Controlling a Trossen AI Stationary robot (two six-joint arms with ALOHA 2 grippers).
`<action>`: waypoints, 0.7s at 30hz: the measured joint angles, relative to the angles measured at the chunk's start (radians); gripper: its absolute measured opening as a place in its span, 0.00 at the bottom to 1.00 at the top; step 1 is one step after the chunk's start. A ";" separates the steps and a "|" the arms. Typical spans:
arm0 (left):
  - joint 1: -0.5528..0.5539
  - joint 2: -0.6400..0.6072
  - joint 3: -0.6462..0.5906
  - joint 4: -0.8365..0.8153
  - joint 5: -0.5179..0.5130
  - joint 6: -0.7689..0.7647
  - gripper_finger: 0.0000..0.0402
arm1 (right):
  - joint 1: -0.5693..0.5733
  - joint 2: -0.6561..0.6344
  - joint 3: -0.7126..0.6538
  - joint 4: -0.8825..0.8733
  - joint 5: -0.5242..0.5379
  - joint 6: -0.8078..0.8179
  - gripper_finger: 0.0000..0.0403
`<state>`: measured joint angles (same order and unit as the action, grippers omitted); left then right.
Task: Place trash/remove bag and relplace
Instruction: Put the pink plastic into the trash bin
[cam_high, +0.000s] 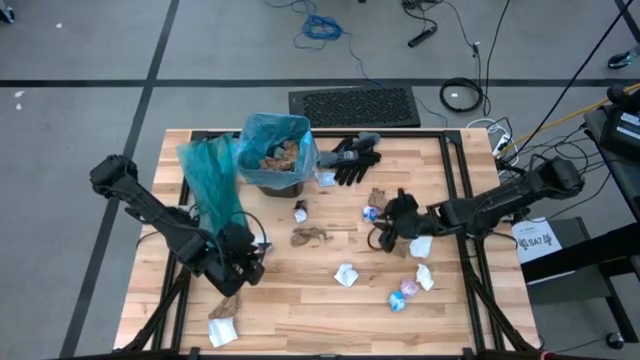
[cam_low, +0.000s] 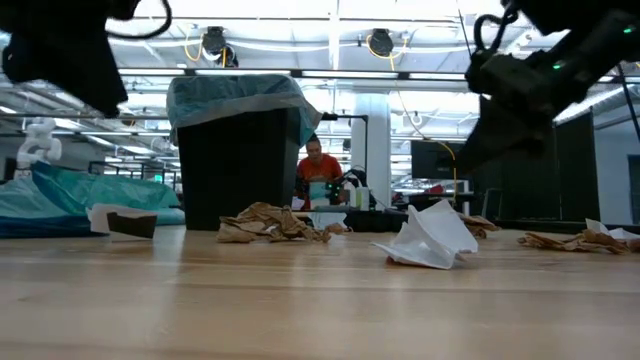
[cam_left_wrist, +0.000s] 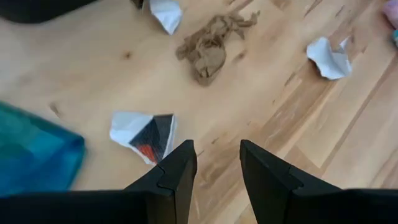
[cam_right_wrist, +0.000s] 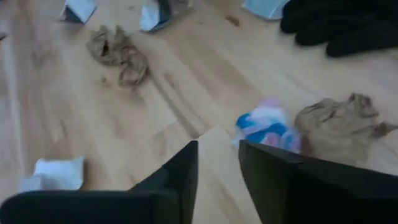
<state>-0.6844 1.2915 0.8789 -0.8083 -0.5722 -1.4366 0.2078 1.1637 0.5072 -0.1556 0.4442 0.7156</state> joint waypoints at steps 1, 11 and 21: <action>-0.002 0.000 -0.011 0.013 0.000 -0.008 0.32 | -0.018 0.000 0.000 0.017 -0.004 -0.020 0.33; -0.005 0.000 -0.025 0.016 -0.009 -0.020 0.32 | -0.111 0.126 0.000 0.168 -0.087 -0.263 0.48; -0.005 0.000 -0.025 0.014 -0.020 -0.016 0.32 | -0.152 0.294 0.000 0.189 -0.032 -0.382 0.44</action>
<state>-0.6891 1.2915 0.8539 -0.7944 -0.5924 -1.4521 0.0558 1.4576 0.5075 0.0332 0.4118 0.3340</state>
